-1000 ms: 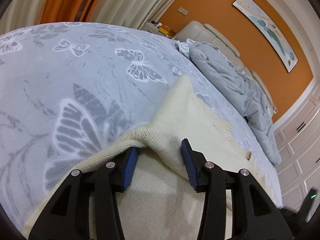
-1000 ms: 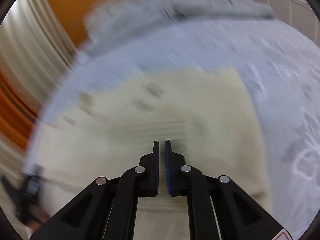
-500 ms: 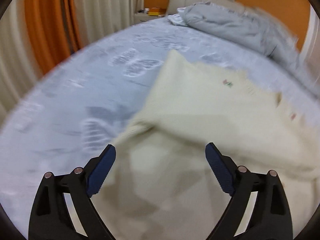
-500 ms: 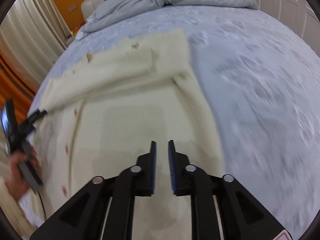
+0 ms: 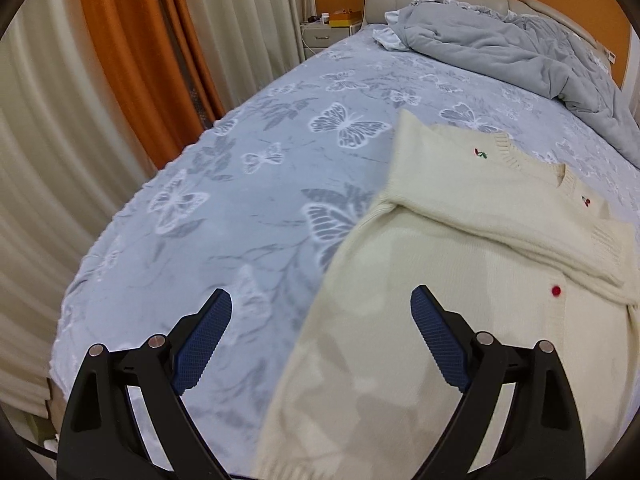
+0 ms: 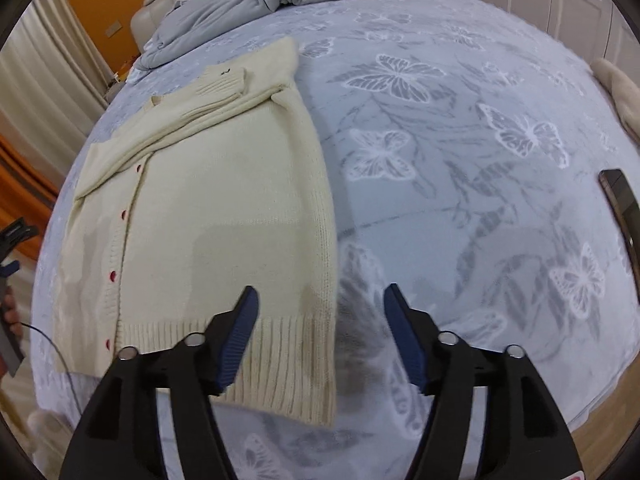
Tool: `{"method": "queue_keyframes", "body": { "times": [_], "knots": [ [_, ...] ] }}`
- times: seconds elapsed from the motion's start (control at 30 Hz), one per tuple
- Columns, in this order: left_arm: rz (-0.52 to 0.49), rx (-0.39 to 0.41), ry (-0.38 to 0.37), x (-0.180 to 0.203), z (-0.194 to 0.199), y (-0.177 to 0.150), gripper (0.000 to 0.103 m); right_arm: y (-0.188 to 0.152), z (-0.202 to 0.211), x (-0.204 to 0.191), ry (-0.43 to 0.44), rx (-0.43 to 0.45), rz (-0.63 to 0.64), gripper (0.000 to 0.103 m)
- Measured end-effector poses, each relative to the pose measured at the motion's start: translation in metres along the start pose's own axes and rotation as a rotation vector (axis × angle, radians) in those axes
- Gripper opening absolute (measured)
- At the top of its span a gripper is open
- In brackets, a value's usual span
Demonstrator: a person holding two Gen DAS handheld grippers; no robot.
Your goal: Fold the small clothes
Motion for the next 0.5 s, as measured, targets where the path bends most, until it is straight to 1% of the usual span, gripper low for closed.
{"method": "queue_keyframes", "body": {
  "times": [0.07,0.17,0.3,0.4,0.47,0.5],
  "knots": [
    [0.0,-0.009,-0.006,-0.007,0.007,-0.007,0.089,-0.005,-0.003,-0.002,0.001,-0.008,0.006,0.068],
    [0.001,-0.033,-0.015,-0.017,0.014,-0.021,0.09,-0.013,-0.012,-0.002,0.003,-0.043,-0.007,0.069],
    [0.024,-0.067,-0.051,-0.036,0.017,-0.048,0.091,-0.023,-0.017,0.0,0.0,-0.073,-0.037,0.069],
    [0.11,-0.103,-0.1,-0.071,0.022,-0.079,0.092,-0.027,-0.013,0.003,0.02,-0.079,-0.061,0.069],
    [0.174,-0.096,-0.097,-0.099,0.03,-0.092,0.092,-0.029,-0.008,0.006,0.04,-0.076,-0.076,0.069],
    [0.203,-0.078,-0.085,-0.117,0.036,-0.097,0.092,-0.029,-0.004,0.008,0.057,-0.072,-0.084,0.07]
  ]
}}
Point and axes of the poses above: each gripper's, at about its wrist camera, not at the fingertips, and z roughly against the way its jaws point, x to its right, y to its top, the point moved 8 cm from there along -z, roughly the way its jaws point, and after that the axes turned 7 degrees about -z, right-handed, at the moved point
